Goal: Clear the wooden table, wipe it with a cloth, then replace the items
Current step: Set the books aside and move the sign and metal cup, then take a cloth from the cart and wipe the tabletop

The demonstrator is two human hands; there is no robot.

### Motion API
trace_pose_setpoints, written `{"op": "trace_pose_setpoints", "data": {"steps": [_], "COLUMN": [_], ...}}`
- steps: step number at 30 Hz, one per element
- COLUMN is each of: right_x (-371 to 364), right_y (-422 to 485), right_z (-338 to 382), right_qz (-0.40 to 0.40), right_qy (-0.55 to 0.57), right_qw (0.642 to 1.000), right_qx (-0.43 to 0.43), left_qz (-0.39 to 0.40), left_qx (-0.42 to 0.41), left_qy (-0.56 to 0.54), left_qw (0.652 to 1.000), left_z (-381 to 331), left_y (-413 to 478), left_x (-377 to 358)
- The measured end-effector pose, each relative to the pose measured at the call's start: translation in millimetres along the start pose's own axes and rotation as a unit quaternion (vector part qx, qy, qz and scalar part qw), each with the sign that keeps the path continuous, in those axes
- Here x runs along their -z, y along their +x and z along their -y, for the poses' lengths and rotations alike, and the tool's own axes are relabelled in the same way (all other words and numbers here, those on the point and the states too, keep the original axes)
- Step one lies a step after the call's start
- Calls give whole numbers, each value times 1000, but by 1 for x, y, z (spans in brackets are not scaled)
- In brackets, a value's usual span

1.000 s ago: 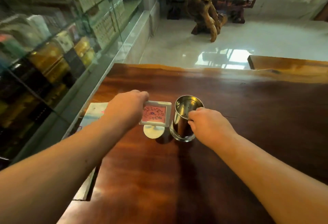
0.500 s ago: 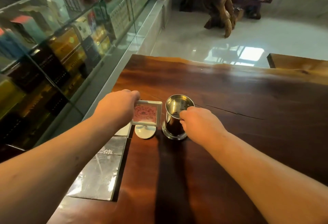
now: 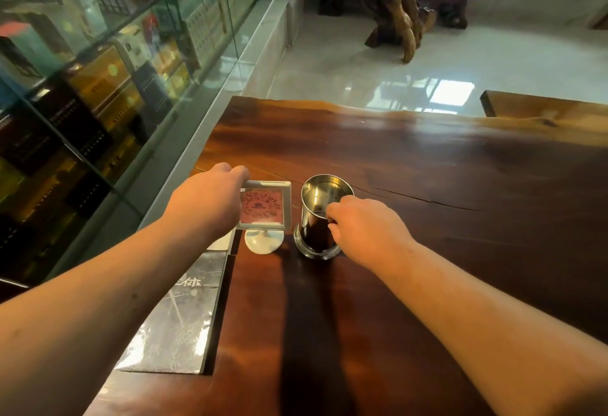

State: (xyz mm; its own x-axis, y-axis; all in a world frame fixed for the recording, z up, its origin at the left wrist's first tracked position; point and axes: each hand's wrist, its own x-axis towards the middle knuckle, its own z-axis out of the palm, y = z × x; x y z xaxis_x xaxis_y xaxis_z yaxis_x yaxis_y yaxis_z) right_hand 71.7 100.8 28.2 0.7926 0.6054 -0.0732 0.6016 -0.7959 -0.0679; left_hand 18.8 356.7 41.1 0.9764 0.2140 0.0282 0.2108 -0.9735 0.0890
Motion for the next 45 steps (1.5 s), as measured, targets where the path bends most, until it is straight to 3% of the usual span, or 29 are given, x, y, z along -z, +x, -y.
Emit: {"op": "trace_pose_setpoints", "data": {"steps": [5, 9, 17, 26, 31, 38, 45], "right_x": [22, 55, 127, 157, 146, 129, 105], "right_y": [-17, -45, -160, -388, -562, -751, -861], "right_z": [6, 3, -51, -153, -194, -204, -193], "right_qz": [-37, -84, -142, -159, -154, -124, -94], "right_qy": [-1, -4, -37, -49, -46, -41, -18], "right_qw": [999, 996, 977, 934, 888, 827, 781], "right_qx": [-12, -33, -154, -316, -430, -546, -617], "left_qz": [20, -14, -49, -50, -1, 47, 82], "left_qx": [-8, -90, -269, -408, -520, -639, -730], "left_qy": [4, 12, -14, -29, -56, -54, -41], "left_qw": [1000, 996, 962, 911, 852, 766, 677], "left_z": [-3, -39, -188, -406, -549, -688, -756], "left_y": [-13, -21, -57, -151, -257, -395, -499], "left_x": [18, 56, 121, 135, 122, 105, 69]}}
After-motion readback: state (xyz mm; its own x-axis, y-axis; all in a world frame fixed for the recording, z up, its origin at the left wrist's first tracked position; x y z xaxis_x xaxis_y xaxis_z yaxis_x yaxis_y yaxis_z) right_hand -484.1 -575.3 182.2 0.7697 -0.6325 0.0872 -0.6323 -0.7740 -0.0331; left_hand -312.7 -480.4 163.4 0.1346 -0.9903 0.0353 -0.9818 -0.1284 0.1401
